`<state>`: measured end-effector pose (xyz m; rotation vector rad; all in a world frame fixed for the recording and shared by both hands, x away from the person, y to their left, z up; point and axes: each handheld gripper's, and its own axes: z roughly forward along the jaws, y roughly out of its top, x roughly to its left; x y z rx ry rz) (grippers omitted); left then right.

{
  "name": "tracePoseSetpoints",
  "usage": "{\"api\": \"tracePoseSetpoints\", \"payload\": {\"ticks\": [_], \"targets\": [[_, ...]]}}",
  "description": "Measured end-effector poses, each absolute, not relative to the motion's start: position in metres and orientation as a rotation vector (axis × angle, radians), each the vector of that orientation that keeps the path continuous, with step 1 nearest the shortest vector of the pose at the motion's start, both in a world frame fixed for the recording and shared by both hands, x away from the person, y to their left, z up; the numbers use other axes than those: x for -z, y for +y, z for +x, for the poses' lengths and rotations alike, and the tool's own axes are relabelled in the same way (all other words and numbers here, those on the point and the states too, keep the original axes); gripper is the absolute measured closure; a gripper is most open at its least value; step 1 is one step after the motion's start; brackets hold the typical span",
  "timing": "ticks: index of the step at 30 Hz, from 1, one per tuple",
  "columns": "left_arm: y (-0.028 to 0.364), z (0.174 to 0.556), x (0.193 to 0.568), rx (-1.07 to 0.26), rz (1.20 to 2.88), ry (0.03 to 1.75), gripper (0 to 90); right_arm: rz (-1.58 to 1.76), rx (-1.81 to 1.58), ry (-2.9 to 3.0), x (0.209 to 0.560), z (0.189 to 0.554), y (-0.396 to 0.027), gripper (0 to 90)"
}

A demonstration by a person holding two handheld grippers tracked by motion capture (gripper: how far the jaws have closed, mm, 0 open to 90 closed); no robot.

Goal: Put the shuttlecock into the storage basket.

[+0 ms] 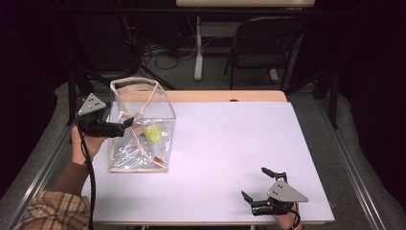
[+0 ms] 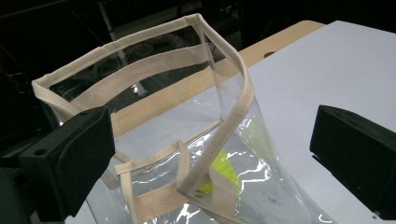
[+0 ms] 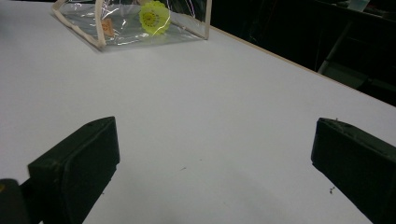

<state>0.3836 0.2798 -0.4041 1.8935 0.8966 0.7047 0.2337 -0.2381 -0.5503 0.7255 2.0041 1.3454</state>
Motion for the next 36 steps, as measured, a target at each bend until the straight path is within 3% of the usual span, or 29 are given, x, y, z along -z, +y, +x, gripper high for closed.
{"api": "tracePoseSetpoints", "payload": {"ticks": [36], "targets": [[0.273, 0.323, 0.45, -0.696, 1.852, 0.84, 0.1, 0.721, -1.346, 2.006, 0.55, 0.234, -0.238, 0.8]]}}
